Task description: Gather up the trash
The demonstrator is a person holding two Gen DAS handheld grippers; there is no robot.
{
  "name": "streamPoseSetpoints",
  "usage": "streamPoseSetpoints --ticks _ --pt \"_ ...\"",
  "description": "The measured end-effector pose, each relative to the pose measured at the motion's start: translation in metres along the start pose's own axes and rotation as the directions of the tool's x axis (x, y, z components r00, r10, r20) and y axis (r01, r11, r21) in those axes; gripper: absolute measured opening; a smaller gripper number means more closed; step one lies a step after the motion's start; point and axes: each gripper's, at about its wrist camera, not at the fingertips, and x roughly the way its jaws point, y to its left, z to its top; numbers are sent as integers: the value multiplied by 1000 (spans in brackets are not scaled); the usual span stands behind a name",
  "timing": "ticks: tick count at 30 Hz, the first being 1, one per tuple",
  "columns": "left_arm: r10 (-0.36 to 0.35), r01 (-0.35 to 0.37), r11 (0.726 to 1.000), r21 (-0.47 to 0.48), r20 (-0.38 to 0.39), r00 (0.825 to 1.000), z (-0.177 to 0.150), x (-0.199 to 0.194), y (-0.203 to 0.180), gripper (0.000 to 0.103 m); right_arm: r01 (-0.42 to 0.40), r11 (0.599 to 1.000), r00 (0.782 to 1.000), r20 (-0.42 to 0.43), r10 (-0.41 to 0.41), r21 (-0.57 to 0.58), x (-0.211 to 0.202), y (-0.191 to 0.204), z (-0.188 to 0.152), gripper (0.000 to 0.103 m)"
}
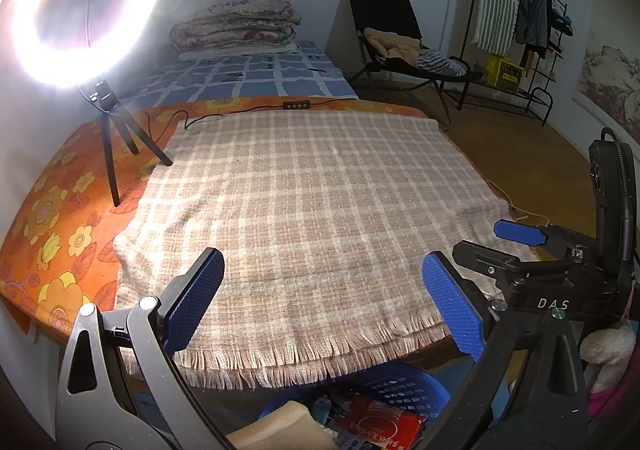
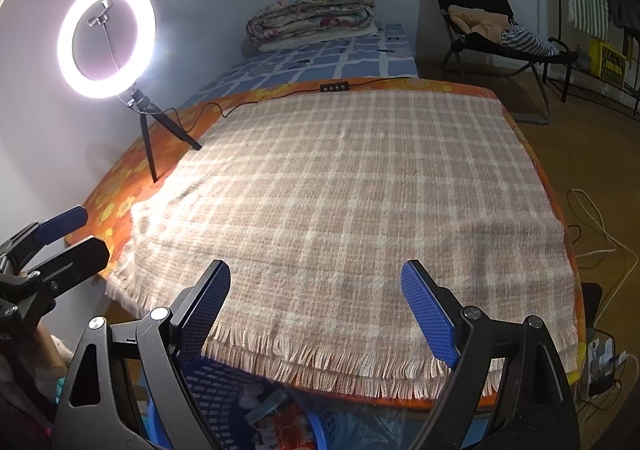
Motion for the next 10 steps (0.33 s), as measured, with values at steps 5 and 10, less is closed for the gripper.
streamPoseSetpoints --ticks 5,10 --pt "7 -7 1000 10 13 1000 -2 -2 0 101 2 1000 1000 -6 -2 7 0 1 0 88" --pt "6 -6 1000 7 4 1000 -1 -1 0 101 1 1000 1000 -10 -1 18 1 1 0 88"
